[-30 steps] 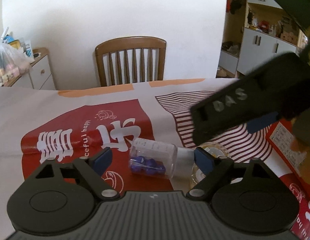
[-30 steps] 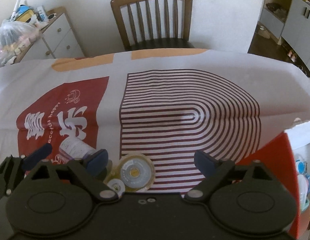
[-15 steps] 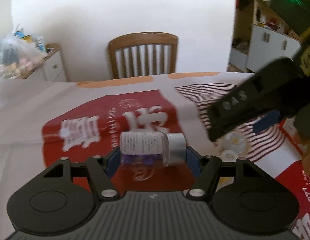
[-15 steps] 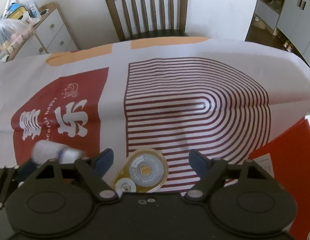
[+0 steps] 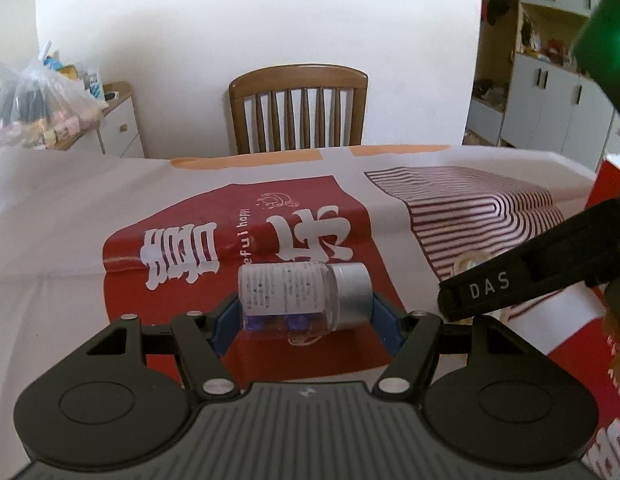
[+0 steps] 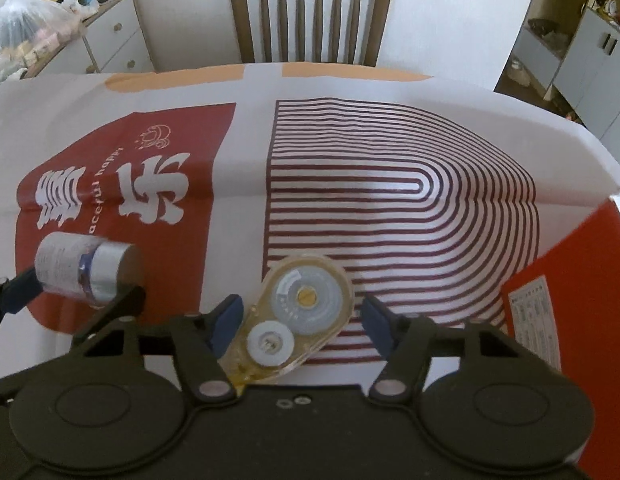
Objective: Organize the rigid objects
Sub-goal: 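Grasp the clear pill bottle with the left tool while the right tool grasps the tape roller, then carry the pill bottle and tape roller over the cardboard box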
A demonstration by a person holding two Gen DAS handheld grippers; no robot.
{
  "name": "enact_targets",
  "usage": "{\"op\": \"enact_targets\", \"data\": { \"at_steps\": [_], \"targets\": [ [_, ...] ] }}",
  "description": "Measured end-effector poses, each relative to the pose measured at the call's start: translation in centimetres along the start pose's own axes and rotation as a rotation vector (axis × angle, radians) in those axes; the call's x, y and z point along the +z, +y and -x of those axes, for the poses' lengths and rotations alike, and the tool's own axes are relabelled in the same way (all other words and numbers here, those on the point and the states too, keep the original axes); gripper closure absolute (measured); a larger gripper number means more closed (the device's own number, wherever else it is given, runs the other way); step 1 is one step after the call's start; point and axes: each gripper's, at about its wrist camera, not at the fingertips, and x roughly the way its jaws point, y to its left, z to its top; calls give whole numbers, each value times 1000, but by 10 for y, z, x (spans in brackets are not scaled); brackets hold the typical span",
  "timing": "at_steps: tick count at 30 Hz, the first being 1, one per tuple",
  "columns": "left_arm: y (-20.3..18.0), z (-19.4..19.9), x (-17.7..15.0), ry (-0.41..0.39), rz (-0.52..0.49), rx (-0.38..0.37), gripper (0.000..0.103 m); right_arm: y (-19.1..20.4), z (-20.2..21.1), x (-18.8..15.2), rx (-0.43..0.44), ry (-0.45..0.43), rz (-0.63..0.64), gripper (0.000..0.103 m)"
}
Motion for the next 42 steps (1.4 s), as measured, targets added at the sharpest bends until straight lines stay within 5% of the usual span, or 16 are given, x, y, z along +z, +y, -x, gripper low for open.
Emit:
{"op": "enact_targets", "data": {
  "at_steps": [22,42],
  "targets": [
    [-26,72,-7,34,44,-66,35,-42,87,-50,158,-82,34,47],
    [-105,162,36,-12,70,-159,35,-124,192,-73,239,-212,26,47]
  ]
}}
